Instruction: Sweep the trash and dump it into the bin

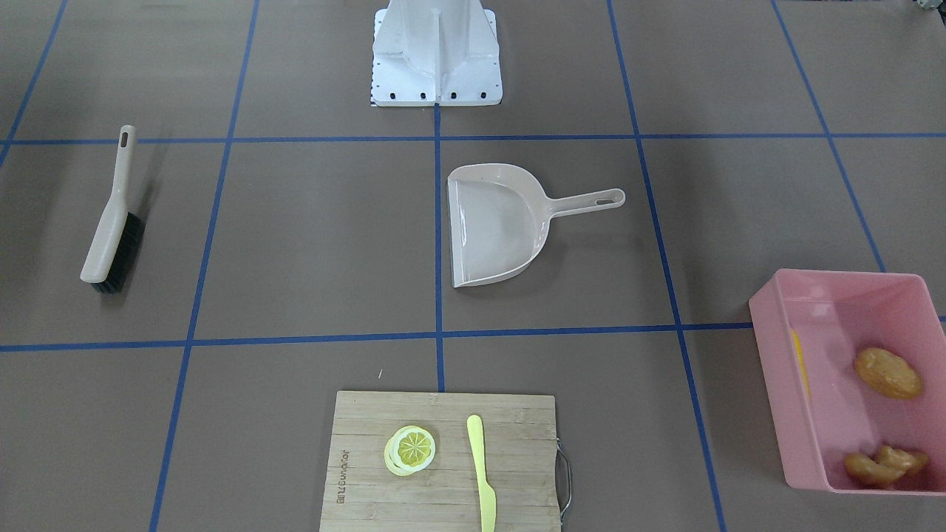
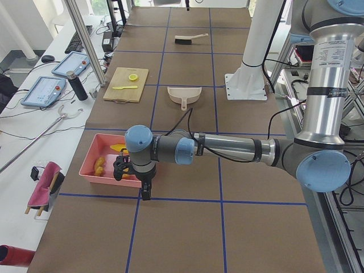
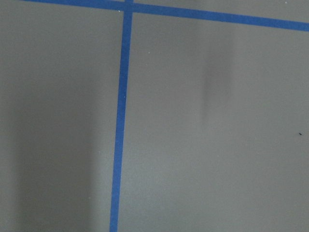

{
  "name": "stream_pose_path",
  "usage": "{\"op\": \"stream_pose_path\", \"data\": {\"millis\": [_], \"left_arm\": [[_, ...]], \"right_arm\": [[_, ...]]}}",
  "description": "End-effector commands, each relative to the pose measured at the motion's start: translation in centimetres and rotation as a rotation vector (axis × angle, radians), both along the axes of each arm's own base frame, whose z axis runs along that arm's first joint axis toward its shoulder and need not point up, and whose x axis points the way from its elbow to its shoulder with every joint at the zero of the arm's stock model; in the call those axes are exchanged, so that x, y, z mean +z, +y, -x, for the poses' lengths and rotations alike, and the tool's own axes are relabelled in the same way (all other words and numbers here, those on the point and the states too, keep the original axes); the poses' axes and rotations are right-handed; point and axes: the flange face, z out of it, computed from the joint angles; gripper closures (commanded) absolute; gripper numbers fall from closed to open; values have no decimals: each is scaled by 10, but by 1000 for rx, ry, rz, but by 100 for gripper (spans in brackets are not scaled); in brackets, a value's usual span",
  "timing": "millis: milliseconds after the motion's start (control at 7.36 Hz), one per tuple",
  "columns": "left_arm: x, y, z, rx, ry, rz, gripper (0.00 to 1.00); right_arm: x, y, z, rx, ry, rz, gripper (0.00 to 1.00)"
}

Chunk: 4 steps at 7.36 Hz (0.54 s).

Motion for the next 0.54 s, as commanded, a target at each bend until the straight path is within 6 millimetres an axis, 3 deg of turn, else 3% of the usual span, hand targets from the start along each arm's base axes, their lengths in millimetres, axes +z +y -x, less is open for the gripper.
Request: {"op": "stream_pose_path", "data": {"millis": [0,408], "left_arm": [[5,-1,1,-10,1,-14,2],[12,11,5,-18,12,-8,2]], "right_arm": [[0,0,0,0,0,-1,0],[0,0,0,1,0,0,0]]}}
